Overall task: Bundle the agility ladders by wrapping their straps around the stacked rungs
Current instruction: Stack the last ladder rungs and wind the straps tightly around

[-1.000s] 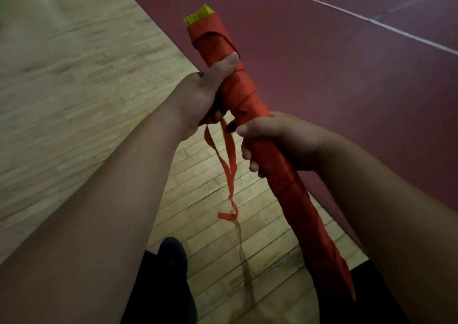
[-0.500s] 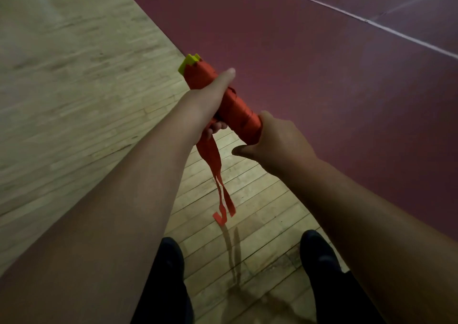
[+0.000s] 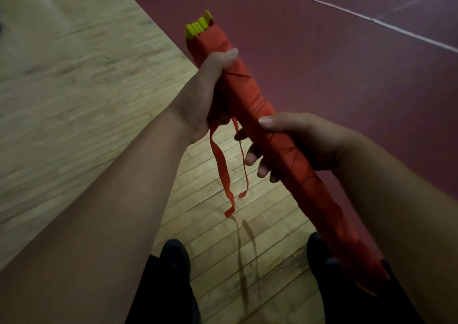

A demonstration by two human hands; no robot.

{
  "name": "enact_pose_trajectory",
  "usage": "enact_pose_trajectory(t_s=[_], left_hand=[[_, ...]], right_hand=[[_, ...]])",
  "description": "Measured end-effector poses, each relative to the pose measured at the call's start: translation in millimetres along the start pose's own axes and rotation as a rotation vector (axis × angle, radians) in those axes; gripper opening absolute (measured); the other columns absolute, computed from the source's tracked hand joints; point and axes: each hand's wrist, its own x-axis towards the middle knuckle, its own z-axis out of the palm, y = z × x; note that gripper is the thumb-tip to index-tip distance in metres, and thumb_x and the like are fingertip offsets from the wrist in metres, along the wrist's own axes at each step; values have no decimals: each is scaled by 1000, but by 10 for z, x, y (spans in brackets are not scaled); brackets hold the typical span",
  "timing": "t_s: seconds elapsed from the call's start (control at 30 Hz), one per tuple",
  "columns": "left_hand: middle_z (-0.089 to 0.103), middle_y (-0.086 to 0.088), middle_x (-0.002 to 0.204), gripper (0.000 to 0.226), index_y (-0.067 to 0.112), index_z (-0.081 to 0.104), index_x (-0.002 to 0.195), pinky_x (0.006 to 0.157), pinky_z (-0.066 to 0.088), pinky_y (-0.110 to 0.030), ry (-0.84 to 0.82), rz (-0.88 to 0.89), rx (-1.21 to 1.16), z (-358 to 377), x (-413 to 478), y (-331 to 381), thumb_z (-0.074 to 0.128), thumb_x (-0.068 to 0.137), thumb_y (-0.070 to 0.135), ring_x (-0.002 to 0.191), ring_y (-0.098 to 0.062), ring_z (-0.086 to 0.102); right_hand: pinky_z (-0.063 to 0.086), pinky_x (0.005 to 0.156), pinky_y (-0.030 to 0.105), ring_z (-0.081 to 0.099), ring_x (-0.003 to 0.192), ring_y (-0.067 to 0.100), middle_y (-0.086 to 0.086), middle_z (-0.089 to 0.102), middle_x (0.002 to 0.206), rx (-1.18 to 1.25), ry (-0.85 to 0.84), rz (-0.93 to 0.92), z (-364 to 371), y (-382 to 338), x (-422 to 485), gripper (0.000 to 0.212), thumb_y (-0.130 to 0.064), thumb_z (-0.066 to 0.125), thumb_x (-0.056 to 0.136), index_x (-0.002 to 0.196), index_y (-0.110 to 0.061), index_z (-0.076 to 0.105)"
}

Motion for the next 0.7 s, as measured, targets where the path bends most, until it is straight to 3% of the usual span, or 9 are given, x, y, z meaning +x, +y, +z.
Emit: enact_pose_trajectory(t_s=[0.07,0.17,0.27,0.4,0.5,0.57,0.63,0.7], left_hand=[[60,-8,86,58,20,62,90,74,46,-40,39,-46,110,-69,14,-18,52,96,76,81,-24,58],[74,-4,78,86,10,75,90,74,54,-39,176,-140,361,-136,45,-101,50,87,92,70,-20,65],[78,-2,71,82,13,78,93,64,54,-32,245,-207,422,-58,83,-200,54,87,91,56,-12,66],[79,-5,71,75,12,80,92,62,54,-31,287,-266,367,40,136,-293,63,87,84,53,-13,67],[75,-7,68,71,9,78,87,61,53,-32,308,-218,308,17,158,-264,66,88,79,54,-16,63],[69,-5,64,69,11,75,83,61,52,-34,270,-144,268,-33,169,-210,67,87,79,56,-18,61],[62,-4,66,62,16,69,81,61,48,-35,177,-58,190,-71,149,-152,68,88,78,60,-19,58],[55,-3,70,55,19,62,85,59,46,-31,86,12,149,-86,120,-117,66,93,74,64,-19,55]], right_hand=[[61,74,41,72,86,29,16,74,107,-37,48,-5,15,-11,22,53,-42,62,95,138,-10,60],[65,77,43,78,86,29,11,78,102,-285,306,4,12,-2,135,46,-40,80,93,131,-22,64],[62,72,36,77,80,15,-3,77,96,-702,663,24,35,102,273,49,-44,87,85,127,-34,64],[53,66,28,70,79,10,-10,66,98,-902,794,-5,66,267,376,62,-47,86,85,138,-34,57],[57,68,30,73,75,10,-6,73,90,-882,749,-32,36,202,329,53,-63,83,82,122,-35,62],[58,75,32,78,79,10,-3,79,91,-672,602,-48,26,90,241,48,-68,77,85,114,-32,66],[60,88,38,79,93,12,1,82,104,-465,379,5,21,10,137,51,-66,68,93,126,-27,67],[61,93,44,78,105,27,13,80,113,-250,165,34,36,28,92,54,-50,66,99,139,-15,60]])
